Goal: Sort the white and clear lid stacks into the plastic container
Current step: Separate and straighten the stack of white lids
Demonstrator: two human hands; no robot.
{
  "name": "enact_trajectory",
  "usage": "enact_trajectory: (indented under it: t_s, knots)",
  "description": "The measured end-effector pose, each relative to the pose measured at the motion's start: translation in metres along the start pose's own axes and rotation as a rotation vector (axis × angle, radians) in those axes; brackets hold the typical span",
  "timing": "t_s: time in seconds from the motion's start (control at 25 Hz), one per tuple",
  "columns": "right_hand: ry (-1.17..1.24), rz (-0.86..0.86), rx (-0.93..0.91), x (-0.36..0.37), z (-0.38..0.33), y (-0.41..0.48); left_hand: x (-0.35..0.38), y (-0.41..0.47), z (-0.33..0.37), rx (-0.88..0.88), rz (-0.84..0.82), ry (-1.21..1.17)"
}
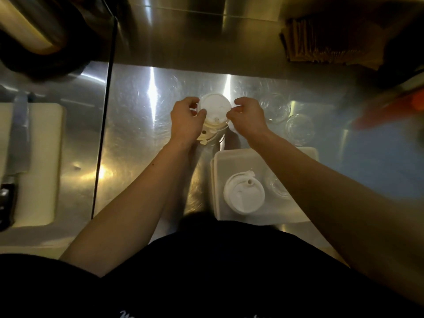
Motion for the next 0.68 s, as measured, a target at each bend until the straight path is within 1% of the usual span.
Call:
enact_trajectory:
  t_s: [0.2, 0.48, 0.68]
  knots:
    - [-0.069, -0.054, -0.010, 0.026, -0.001, 0.001, -0.012, -0.002, -0.020, -0.052, 0.018, -0.006]
    - [-0.184, -0.071, -0.046, 0.039, -0.001, 0.007, -0.010, -0.001, -0.044, -0.058, 0.008, 0.009]
    - [-0.226, -0.090, -0.030, 0.046, 0.004, 0.013, -0.002, 0.001, -0.053, -0.052, -0.025, 0.003]
Point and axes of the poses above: each hand's wrist, its own y-axis towards the middle knuckle, its own x-axis out of the palm, z = x × y, the point moved 8 cm from there along y, towards the middle knuckle, and after that the axes turned 8 degrees about x, right-handed, at the moved point
